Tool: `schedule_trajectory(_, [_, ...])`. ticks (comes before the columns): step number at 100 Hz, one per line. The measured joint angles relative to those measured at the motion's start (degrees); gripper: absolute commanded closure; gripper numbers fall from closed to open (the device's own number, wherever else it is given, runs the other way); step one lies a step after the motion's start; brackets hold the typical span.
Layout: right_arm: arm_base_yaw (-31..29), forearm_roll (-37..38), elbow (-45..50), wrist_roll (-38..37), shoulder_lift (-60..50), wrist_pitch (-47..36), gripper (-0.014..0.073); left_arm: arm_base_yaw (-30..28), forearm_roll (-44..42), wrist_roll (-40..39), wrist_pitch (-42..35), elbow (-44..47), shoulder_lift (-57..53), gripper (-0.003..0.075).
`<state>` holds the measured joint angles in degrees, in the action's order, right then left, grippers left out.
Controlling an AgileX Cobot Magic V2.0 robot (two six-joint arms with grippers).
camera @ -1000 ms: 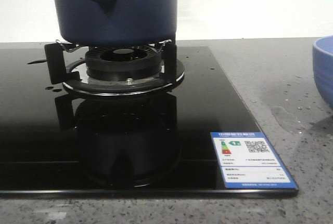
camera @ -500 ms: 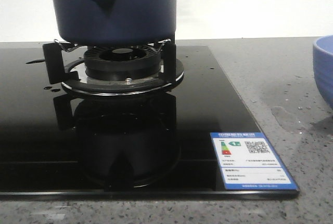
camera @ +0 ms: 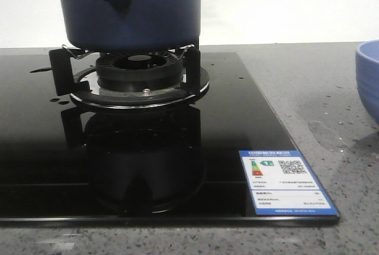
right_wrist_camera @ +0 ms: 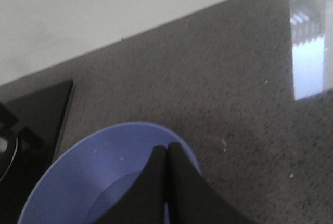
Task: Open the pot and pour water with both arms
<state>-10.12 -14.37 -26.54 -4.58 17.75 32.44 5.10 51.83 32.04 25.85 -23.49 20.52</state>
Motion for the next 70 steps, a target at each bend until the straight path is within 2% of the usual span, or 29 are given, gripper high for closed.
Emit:
schedule_trajectory(18, [5.7, -4.0, -7.9, 0.4, 8.6, 15.3, 0.0660, 8.4, 21.3, 23.3, 5.3, -4.3, 9.3, 0.0740])
schedule_trajectory(32, [10.2, -10.6, -12.3, 6.8, 13.8, 21.8, 0.0660, 12.8, 34.7, 39.9, 14.5, -7.8, 18.5, 0.0740])
schedule_trajectory(47, [12.7, -22.0, -15.0, 18.1, 16.5, 24.3, 0.0660, 13.6, 39.3, 49.7, 23.7, -13.5, 28.2, 0.0740])
schedule_trajectory(60, [13.0, -26.8, -15.6, 28.1, 16.9, 23.2, 0.0655, 13.6, 39.8, 58.5, 29.7, -19.5, 36.4, 0.0730])
schedule_trajectory(65, [13.0, -27.3, -15.7, 30.6, 16.9, 22.1, 0.0652, 13.6, 39.8, 61.9, 31.2, -21.6, 39.0, 0.0688])
schedule_trajectory(70, [13.0, -27.4, -15.7, 32.0, 16.9, 20.9, 0.0649, 13.6, 39.8, 64.7, 32.1, -23.6, 41.2, 0.0596])
